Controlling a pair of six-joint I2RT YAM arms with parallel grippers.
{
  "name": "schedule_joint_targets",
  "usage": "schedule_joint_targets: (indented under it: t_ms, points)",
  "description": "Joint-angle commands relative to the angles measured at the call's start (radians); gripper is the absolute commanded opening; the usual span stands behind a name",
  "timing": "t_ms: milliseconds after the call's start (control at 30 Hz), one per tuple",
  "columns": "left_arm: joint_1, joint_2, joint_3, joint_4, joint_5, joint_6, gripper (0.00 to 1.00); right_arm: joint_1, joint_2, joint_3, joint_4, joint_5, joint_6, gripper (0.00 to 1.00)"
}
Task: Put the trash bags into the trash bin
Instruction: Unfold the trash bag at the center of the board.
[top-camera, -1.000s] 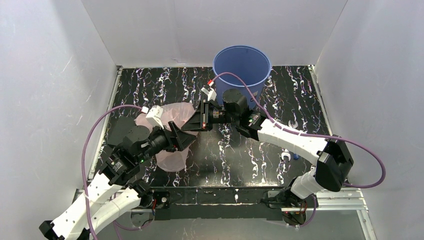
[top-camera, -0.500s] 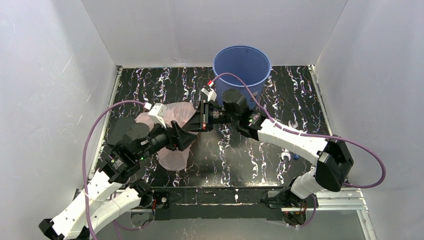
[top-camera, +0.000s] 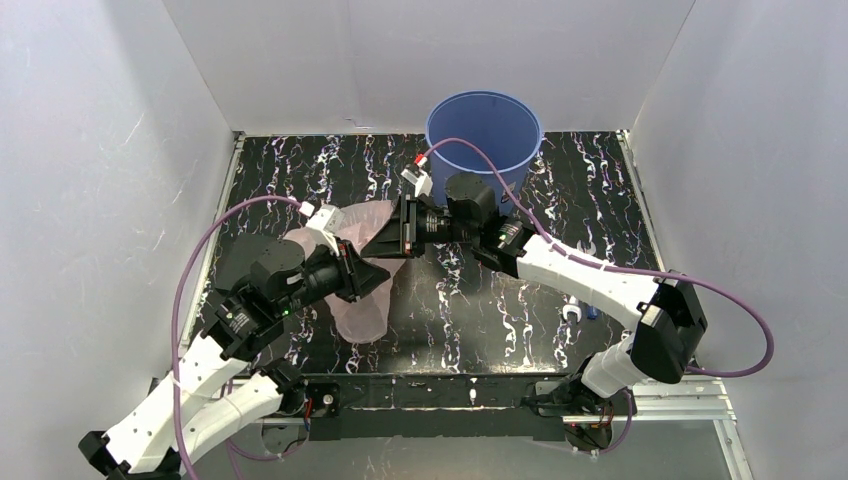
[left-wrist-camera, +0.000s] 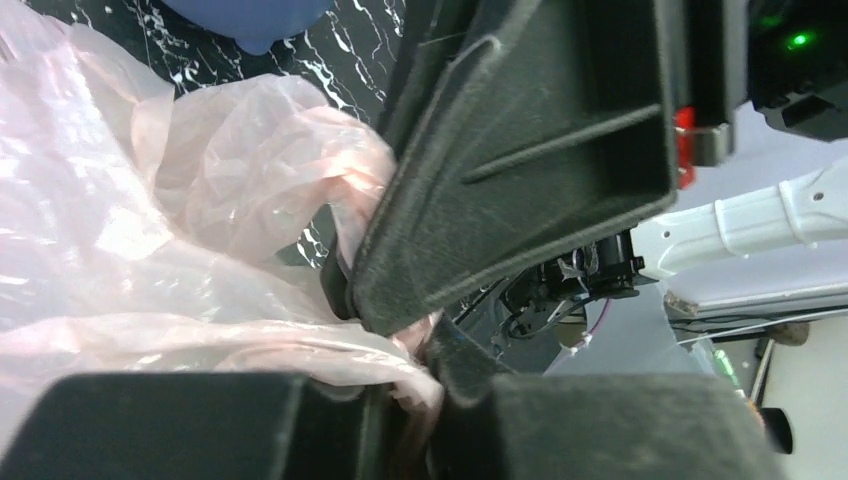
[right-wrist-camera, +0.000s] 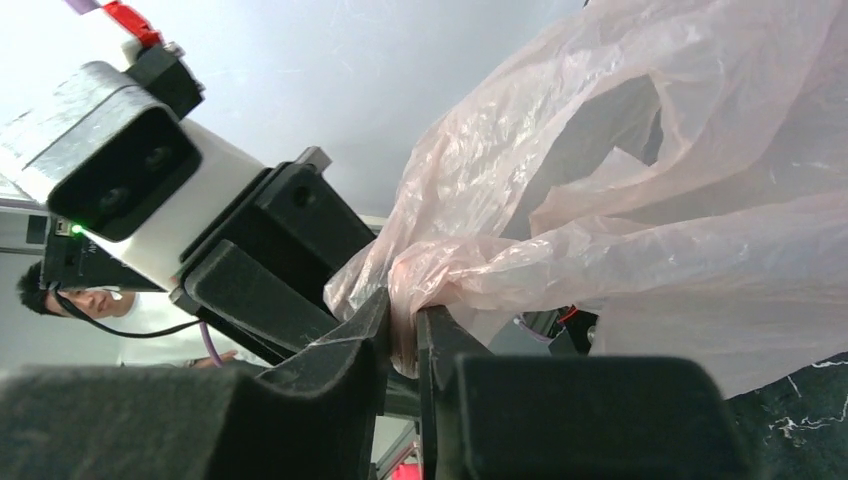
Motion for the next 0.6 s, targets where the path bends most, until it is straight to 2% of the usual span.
schedule_joint_targets:
  t_ms: [0, 33, 133, 333, 467, 533, 567]
  points:
    - [-0.002, -0.032, 0.015, -0.013, -0.012, 0.011, 0.05, -0.002, -0.016, 0.039, -0.029, 0.026, -0.048, 0.27]
    - [-0.002, -0.037, 0.015, -0.015, -0.016, 0.012, 0.00, -0.002, -0.019, 0.033, -0.035, 0.028, -0.055, 0.31]
    - [-0.002, -0.050, 0.016, -0.018, -0.014, 0.012, 0.00, -0.002, -0.031, 0.026, -0.064, 0.040, -0.086, 0.46]
    - [-0.002, -0.017, 0.044, -0.065, 0.082, 0.044, 0.00, -0.014, -0.040, 0.036, -0.096, 0.044, -0.124, 0.59]
    - [-0.002, -0.003, 0.058, -0.081, 0.139, 0.054, 0.00, -0.025, -0.040, 0.018, -0.040, 0.051, -0.080, 0.56]
    - [-0.002, 0.002, 0.069, -0.105, 0.146, 0.062, 0.00, -0.024, -0.036, -0.017, 0.073, 0.030, -0.011, 0.47]
    - [-0.002, 0.003, 0.074, -0.119, 0.145, 0.065, 0.00, -0.025, -0.030, -0.030, 0.133, 0.009, 0.024, 0.39]
